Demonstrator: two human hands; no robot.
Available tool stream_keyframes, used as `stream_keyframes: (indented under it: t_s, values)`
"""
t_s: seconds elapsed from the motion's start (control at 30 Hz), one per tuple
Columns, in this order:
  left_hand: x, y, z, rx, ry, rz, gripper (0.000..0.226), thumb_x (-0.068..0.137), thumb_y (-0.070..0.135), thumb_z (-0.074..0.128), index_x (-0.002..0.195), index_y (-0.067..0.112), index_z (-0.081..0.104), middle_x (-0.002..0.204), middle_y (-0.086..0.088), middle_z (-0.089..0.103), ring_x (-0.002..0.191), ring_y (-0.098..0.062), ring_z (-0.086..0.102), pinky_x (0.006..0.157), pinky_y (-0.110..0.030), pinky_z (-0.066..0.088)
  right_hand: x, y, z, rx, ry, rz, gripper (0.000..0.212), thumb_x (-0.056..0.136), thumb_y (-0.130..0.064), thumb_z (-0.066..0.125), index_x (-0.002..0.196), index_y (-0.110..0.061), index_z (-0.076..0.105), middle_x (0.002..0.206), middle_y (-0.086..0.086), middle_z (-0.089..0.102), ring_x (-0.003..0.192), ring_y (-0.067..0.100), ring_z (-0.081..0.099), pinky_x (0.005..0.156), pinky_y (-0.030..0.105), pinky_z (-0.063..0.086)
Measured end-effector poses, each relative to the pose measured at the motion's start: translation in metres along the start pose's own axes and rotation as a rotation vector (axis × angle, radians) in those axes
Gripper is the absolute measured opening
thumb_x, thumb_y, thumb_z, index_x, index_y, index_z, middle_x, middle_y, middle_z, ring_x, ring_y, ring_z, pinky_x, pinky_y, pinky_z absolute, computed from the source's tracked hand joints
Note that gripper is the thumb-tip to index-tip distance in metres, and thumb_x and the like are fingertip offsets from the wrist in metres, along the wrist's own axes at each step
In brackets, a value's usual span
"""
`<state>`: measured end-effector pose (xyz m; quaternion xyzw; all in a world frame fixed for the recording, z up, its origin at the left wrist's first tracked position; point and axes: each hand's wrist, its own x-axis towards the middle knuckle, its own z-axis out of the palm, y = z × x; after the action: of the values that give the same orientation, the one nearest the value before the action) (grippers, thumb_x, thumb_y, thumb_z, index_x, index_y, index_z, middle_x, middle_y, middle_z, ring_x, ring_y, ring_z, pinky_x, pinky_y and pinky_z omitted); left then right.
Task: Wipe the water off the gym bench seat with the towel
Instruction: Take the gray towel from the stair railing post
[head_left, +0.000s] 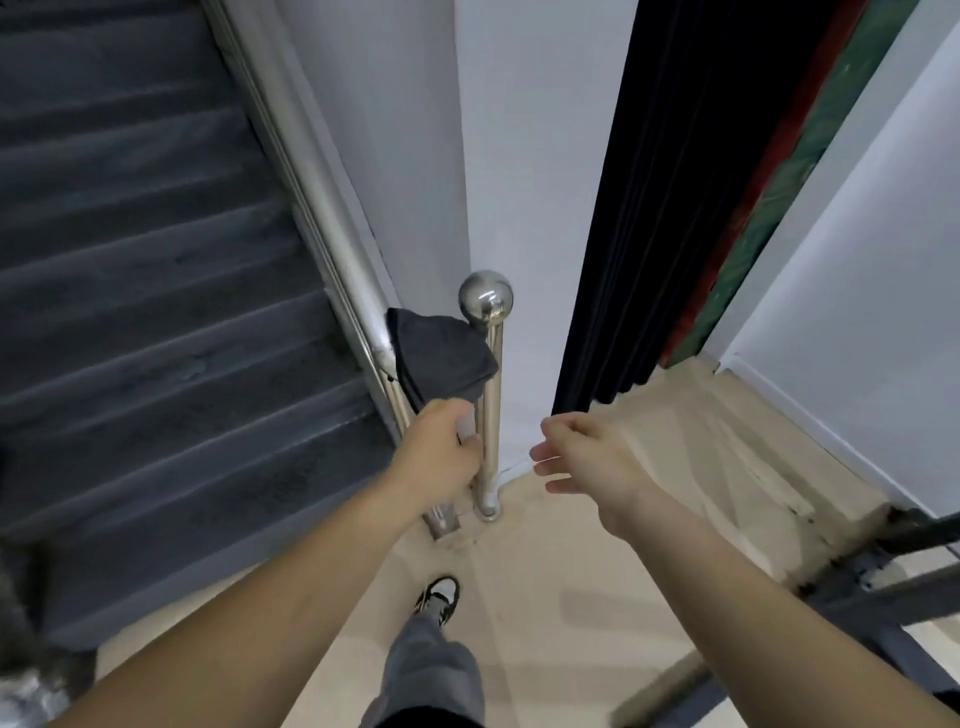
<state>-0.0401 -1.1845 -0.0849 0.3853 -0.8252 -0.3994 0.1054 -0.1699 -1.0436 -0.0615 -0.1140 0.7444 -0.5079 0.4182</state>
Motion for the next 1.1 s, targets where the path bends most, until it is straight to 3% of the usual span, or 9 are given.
stream_keyframes:
  t_s: [0.1, 0.27, 0.43, 0.5, 0.57, 0.7, 0.9, 1.0, 1.1]
  values:
    - [0.09, -0.021, -0.025, 0.096, -0.028, 0.073, 0.035, 0.094, 0.016, 0.062, 0.129, 0.013, 0.061, 0.13, -0.004, 0.055, 0.116, -0.021, 0.058, 0.102, -0.034, 0.048, 0.061, -0.027, 0.035, 0.014, 0.049, 0.02, 0.021, 0.099, -0.03, 0.057, 0.107, -0.013, 0.068, 0.113, 0.014, 0.073, 0.106, 0.03, 0.071, 0.096, 0.049, 0.059]
    - [0.195, -0.049, -0.057, 0.356, -0.2, 0.172, 0.04, 0.096, 0.022, 0.058, 0.135, 0.011, 0.057, 0.141, -0.006, 0.053, 0.128, -0.024, 0.05, 0.109, -0.04, 0.045, 0.135, -0.052, 0.087, 0.094, 0.097, 0.194, 0.023, 0.1, -0.035, 0.058, 0.108, -0.013, 0.062, 0.128, 0.015, 0.062, 0.116, 0.032, 0.062, 0.1, 0.049, 0.056]
    - [0.252, -0.059, -0.059, 0.776, -0.31, 0.267, 0.051, 0.094, 0.038, 0.05, 0.141, 0.019, 0.047, 0.14, -0.007, 0.052, 0.132, -0.03, 0.044, 0.107, -0.047, 0.039, 0.189, -0.054, 0.114, 0.178, 0.142, 0.3, 0.067, 0.097, -0.042, 0.062, 0.152, -0.011, 0.039, 0.149, 0.007, 0.049, 0.123, 0.03, 0.054, 0.109, 0.049, 0.048]
    - [0.266, -0.055, -0.059, 0.833, -0.368, 0.224, 0.056, 0.089, 0.042, 0.048, 0.14, 0.021, 0.044, 0.136, -0.009, 0.054, 0.129, -0.033, 0.045, 0.103, -0.048, 0.036, 0.202, -0.051, 0.12, 0.202, 0.182, 0.295, 0.053, 0.096, -0.04, 0.065, 0.138, -0.008, 0.055, 0.135, 0.012, 0.062, 0.113, 0.03, 0.062, 0.096, 0.043, 0.056]
    - [0.272, -0.051, -0.061, 0.811, -0.425, 0.182, 0.059, 0.084, 0.043, 0.05, 0.14, 0.023, 0.043, 0.135, -0.008, 0.055, 0.129, -0.034, 0.044, 0.102, -0.049, 0.035, 0.204, -0.056, 0.126, 0.138, 0.232, 0.246, 0.027, 0.097, -0.032, 0.065, 0.104, -0.006, 0.067, 0.102, 0.011, 0.069, 0.091, 0.025, 0.064, 0.081, 0.036, 0.057]
    - [0.262, -0.04, -0.072, 0.655, -0.425, 0.246, 0.054, 0.082, 0.029, 0.054, 0.135, 0.026, 0.046, 0.138, 0.001, 0.052, 0.128, -0.029, 0.042, 0.103, -0.049, 0.037, 0.191, -0.076, 0.132, 0.154, 0.293, 0.08, 0.031, 0.097, -0.023, 0.057, 0.069, -0.014, 0.049, 0.062, -0.004, 0.046, 0.06, 0.013, 0.043, 0.047, 0.014, 0.036]
    - [0.213, -0.001, -0.097, 0.045, -0.159, 0.588, 0.053, 0.071, 0.009, 0.053, 0.122, 0.024, 0.059, 0.124, 0.016, 0.056, 0.118, -0.012, 0.046, 0.104, -0.04, 0.036, 0.137, -0.1, 0.1, 0.624, 0.202, 0.015, 0.034, 0.097, -0.027, 0.053, 0.109, 0.0, 0.07, 0.104, 0.018, 0.075, 0.092, 0.023, 0.069, 0.07, 0.032, 0.056]
    - [0.184, 0.027, -0.092, -0.006, -0.377, 0.606, 0.049, 0.078, 0.019, 0.059, 0.126, 0.03, 0.058, 0.107, 0.028, 0.059, 0.108, -0.007, 0.055, 0.1, -0.041, 0.046, 0.091, -0.093, 0.064, 0.717, 0.261, -0.015, 0.051, 0.092, -0.035, 0.056, 0.124, 0.004, 0.067, 0.126, 0.024, 0.07, 0.118, 0.032, 0.068, 0.1, 0.047, 0.053]
    - [0.142, 0.055, -0.06, -0.002, -0.761, 0.435, 0.031, 0.081, 0.033, 0.07, 0.111, 0.034, 0.068, 0.091, 0.011, 0.071, 0.091, -0.017, 0.068, 0.084, -0.045, 0.059, 0.03, -0.061, 0.028, 0.665, 0.392, -0.006, 0.031, 0.095, -0.034, 0.06, 0.103, -0.006, 0.071, 0.11, 0.018, 0.076, 0.11, 0.031, 0.071, 0.103, 0.048, 0.053]
